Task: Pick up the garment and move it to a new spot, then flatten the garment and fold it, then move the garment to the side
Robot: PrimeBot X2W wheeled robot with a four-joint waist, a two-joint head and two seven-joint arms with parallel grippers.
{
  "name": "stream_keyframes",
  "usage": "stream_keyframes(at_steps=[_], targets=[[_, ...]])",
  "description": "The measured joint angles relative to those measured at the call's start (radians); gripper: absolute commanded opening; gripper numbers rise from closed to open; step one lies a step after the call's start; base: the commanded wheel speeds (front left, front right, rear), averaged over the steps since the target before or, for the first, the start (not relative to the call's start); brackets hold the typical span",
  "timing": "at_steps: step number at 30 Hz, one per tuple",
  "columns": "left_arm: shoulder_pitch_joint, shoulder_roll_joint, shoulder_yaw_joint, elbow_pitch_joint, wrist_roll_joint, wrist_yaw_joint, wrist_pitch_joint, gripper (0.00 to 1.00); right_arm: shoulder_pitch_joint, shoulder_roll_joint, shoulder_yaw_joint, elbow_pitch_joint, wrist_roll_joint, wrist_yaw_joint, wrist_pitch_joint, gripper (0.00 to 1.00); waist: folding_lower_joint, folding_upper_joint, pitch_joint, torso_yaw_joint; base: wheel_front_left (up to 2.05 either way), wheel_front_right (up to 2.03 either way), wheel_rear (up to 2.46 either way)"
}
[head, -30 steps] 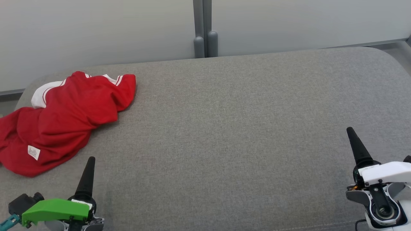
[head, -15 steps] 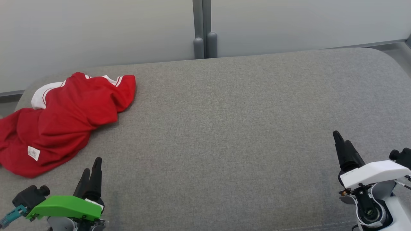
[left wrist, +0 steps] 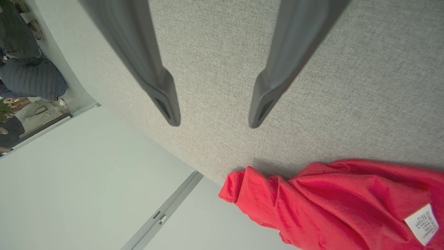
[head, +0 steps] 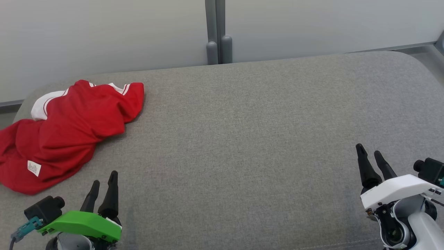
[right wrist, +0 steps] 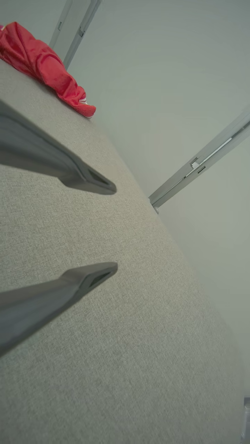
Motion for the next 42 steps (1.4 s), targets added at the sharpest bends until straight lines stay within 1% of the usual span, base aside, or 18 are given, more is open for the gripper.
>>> stream_keyframes(at_steps=[5,6,12,18,28,33,38,42], targets=[[0.002,0.003,-0.01,0.001,0.068,0.009,-0.015,1.0,0.0,-0.007,0.014,-0.001,-0.071,-0.01,-0.017,1.0,0.0,0.0,-0.002,-0.005,0.0,0.0,0.0],[0.002,0.006,-0.012,0.001,0.09,0.012,-0.024,1.0,0.0,-0.01,0.018,-0.001,-0.101,-0.018,-0.025,1.0,0.0,0.0,-0.002,-0.006,0.0,0.0,0.0],[0.003,0.017,-0.023,0.001,0.178,0.012,-0.045,1.0,0.0,-0.018,0.037,-0.001,-0.18,-0.035,-0.047,1.0,0.0,0.0,-0.003,-0.013,0.0,0.0,0.0],[0.006,0.021,-0.038,0.002,0.263,0.013,-0.067,1.0,0.0,-0.031,0.064,-0.006,-0.253,-0.041,-0.068,1.0,0.0,0.0,-0.005,-0.018,0.0,0.0,0.0],[0.024,0.031,-0.04,0.018,0.398,0.021,-0.102,1.0,0.0,-0.041,0.098,-0.013,-0.357,-0.029,-0.104,1.0,0.0,0.0,-0.006,-0.027,0.0,0.0,0.0],[0.025,0.031,-0.039,0.017,0.462,0.03,-0.119,1.0,0.0,-0.04,0.097,-0.02,-0.382,-0.023,-0.121,1.0,0.0,0.0,-0.006,-0.029,0.0,0.0,0.0],[0.029,0.03,-0.035,0.018,0.521,0.031,-0.138,1.0,0.0,-0.042,0.09,-0.02,-0.425,-0.007,-0.138,1.0,0.0,0.0,-0.008,-0.028,0.0,0.0,0.0],[0.037,0.03,-0.027,0.023,0.565,0.039,-0.148,1.0,0.002,-0.049,0.075,-0.02,-0.459,-0.007,-0.152,1.0,0.0,0.0,-0.01,-0.029,0.0,0.0,0.0]])
